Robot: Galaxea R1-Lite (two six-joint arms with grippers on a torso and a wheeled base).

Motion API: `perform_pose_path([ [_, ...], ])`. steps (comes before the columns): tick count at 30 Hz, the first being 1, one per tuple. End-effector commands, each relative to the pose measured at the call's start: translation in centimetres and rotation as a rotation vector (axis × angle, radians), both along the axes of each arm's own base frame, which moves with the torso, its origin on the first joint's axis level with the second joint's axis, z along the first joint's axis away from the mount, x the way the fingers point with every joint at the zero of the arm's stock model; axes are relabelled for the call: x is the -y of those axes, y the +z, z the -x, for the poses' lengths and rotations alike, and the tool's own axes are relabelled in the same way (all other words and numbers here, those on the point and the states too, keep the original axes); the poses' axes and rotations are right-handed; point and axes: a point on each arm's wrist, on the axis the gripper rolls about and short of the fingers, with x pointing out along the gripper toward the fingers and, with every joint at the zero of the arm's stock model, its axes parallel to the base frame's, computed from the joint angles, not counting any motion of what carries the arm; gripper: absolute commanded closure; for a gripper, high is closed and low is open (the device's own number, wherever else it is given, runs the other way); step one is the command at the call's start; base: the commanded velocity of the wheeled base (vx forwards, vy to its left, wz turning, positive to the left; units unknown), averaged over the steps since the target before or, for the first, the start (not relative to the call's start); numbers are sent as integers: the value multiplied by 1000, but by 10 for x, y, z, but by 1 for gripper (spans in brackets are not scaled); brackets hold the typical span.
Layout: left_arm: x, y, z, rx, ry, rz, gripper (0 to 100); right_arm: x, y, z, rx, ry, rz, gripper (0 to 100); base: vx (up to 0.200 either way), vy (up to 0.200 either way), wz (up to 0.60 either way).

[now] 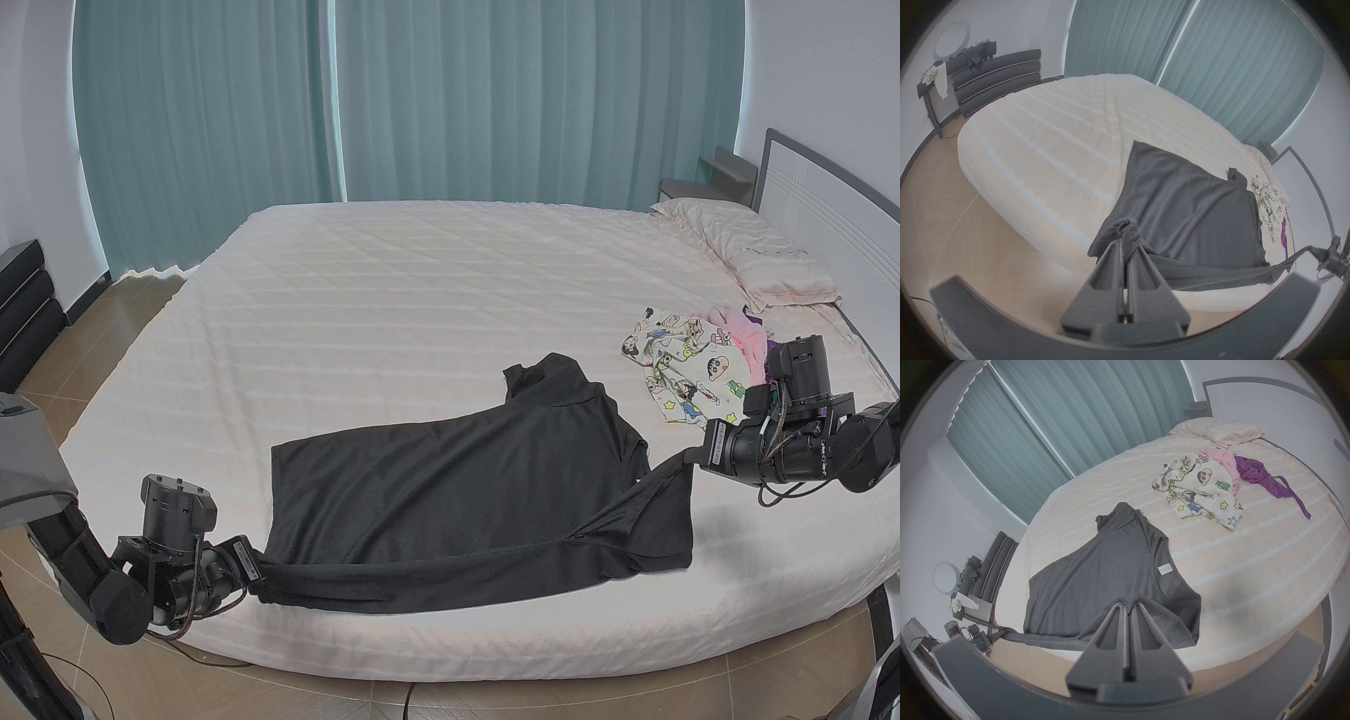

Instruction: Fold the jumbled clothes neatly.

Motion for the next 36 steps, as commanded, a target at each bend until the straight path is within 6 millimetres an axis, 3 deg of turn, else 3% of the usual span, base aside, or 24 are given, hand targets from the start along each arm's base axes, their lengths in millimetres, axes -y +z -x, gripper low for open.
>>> perform_pose_path([
  [1,-2,0,9,-17,-6,1,100,-2,3,-6,15,4,-2,100,0,0,0],
  [6,-3,-2,12,-30,-11,1,100,-4,5,-5,22,14,1,100,0,0,0],
  [19,-4,-10,-9,-37,-9,21,100,-5,1,-10,17,10,11,100,0,0,0],
  [36,-3,-38,-50,-65,13,13,100,-11,-9,-41,23,-20,29,100,0,0,0],
])
